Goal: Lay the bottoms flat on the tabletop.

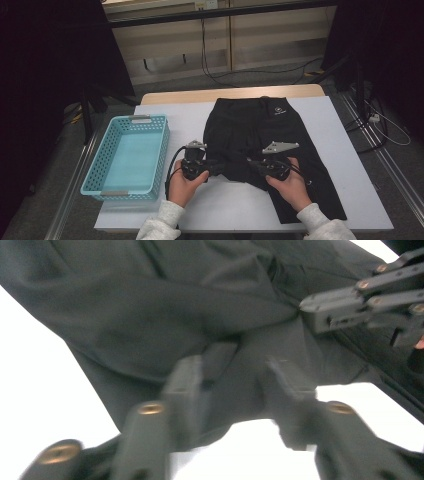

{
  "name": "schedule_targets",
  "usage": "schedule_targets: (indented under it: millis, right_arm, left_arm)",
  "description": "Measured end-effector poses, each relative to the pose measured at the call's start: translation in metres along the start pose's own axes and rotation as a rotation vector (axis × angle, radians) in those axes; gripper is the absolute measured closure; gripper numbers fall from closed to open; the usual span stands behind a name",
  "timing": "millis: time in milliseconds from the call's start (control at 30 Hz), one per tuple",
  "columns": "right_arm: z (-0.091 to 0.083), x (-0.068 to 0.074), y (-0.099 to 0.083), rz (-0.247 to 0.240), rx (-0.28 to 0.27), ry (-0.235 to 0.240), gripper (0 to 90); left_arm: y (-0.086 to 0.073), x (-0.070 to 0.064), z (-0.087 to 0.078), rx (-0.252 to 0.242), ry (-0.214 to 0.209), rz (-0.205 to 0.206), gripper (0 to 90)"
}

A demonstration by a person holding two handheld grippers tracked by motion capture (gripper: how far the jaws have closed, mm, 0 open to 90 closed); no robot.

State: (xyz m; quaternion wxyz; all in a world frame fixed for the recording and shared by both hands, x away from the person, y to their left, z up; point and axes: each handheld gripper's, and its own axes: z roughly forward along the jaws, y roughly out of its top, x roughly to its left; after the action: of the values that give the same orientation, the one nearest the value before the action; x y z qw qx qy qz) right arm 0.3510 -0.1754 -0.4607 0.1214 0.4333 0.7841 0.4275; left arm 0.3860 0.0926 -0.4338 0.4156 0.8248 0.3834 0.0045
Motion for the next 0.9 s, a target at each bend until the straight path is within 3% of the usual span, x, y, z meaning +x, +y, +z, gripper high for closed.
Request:
schedule_targets:
  millis: [200, 400, 533, 800, 867, 900]
  right_arm:
    - [0.006, 0.001, -0.003, -0.017, 0.024, -0.015, 89.0]
    - [0.007, 0.002, -0.003, -0.017, 0.022, -0.02, 88.9]
    - [0.008, 0.003, -0.004, -0.014, 0.019, -0.022, 88.6]
    - [0.009, 0.007, -0.004, -0.026, 0.023, -0.016, 85.8]
    - [0.009, 0.007, -0.004, -0.019, 0.021, -0.007, 82.3]
    - [0.009, 0.007, -0.004, -0.021, 0.021, -0.004, 80.3]
  left_arm:
    - [0.002, -0.016, -0.002, -0.031, 0.0, 0.063, 44.7]
    - [0.005, -0.024, -0.005, -0.034, -0.017, 0.085, 44.0]
    - [-0.001, -0.027, 0.008, 0.037, -0.047, 0.096, 54.4]
    - [-0.012, -0.022, 0.032, 0.071, -0.023, 0.091, 54.3]
    - [-0.011, -0.024, 0.032, 0.091, -0.024, 0.092, 62.7]
    - [-0.012, -0.024, 0.033, 0.096, -0.022, 0.092, 71.7]
